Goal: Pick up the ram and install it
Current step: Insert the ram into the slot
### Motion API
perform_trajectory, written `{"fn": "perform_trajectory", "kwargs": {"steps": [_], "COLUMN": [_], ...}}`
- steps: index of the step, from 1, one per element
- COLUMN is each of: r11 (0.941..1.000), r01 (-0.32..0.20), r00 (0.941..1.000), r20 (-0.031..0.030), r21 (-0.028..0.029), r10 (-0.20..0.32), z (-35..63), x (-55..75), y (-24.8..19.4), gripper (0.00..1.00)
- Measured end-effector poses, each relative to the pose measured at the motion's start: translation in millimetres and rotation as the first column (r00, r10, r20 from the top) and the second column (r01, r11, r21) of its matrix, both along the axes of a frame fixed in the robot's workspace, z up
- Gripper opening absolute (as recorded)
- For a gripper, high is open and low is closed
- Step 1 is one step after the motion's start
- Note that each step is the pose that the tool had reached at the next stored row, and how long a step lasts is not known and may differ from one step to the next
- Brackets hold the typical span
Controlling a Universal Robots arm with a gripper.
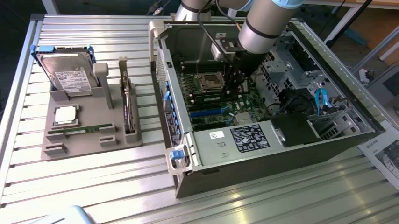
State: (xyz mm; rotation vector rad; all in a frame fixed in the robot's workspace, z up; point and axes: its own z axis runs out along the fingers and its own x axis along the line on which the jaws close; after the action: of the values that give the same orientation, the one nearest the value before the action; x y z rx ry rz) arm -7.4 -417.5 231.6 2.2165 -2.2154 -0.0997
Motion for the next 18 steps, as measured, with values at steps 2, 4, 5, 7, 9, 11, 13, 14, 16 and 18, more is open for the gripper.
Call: {"fn": "perform_trajectory", "kwargs": {"steps": [2, 4, 5, 7, 9, 11, 13, 14, 16, 18], "r11": [1.0000, 1.0000, 1.0000, 1.0000, 1.0000, 1.0000, 1.0000, 1.0000, 1.0000, 1.0000], "r01": [0.000, 0.000, 0.000, 0.000, 0.000, 0.000, 0.000, 0.000, 0.000, 0.000], "r00": [1.0000, 1.0000, 1.0000, 1.0000, 1.0000, 1.0000, 1.0000, 1.0000, 1.0000, 1.0000], "r20": [0.0001, 0.0001, 0.0001, 0.0001, 0.0001, 0.0001, 0.0001, 0.0001, 0.0001, 0.0001], "r21": [0.0002, 0.0002, 0.0002, 0.0002, 0.0003, 0.0002, 0.0002, 0.0002, 0.0002, 0.0000], "r10": [0.000, 0.000, 0.000, 0.000, 0.000, 0.000, 0.000, 0.000, 0.000, 0.000], "z": [1.8, 5.5, 7.5, 14.2, 21.7, 26.9, 32.7, 36.8, 40.9, 45.4], "x": [0.0, 0.0, 0.0, 0.0, 0.0, 0.0, 0.0, 0.0, 0.0, 0.0], "y": [0.0, 0.0, 0.0, 0.0, 0.0, 0.0, 0.0, 0.0, 0.0, 0.0], "gripper": [0.19, 0.19, 0.19, 0.19, 0.19, 0.19, 0.19, 0.19, 0.19, 0.19]}}
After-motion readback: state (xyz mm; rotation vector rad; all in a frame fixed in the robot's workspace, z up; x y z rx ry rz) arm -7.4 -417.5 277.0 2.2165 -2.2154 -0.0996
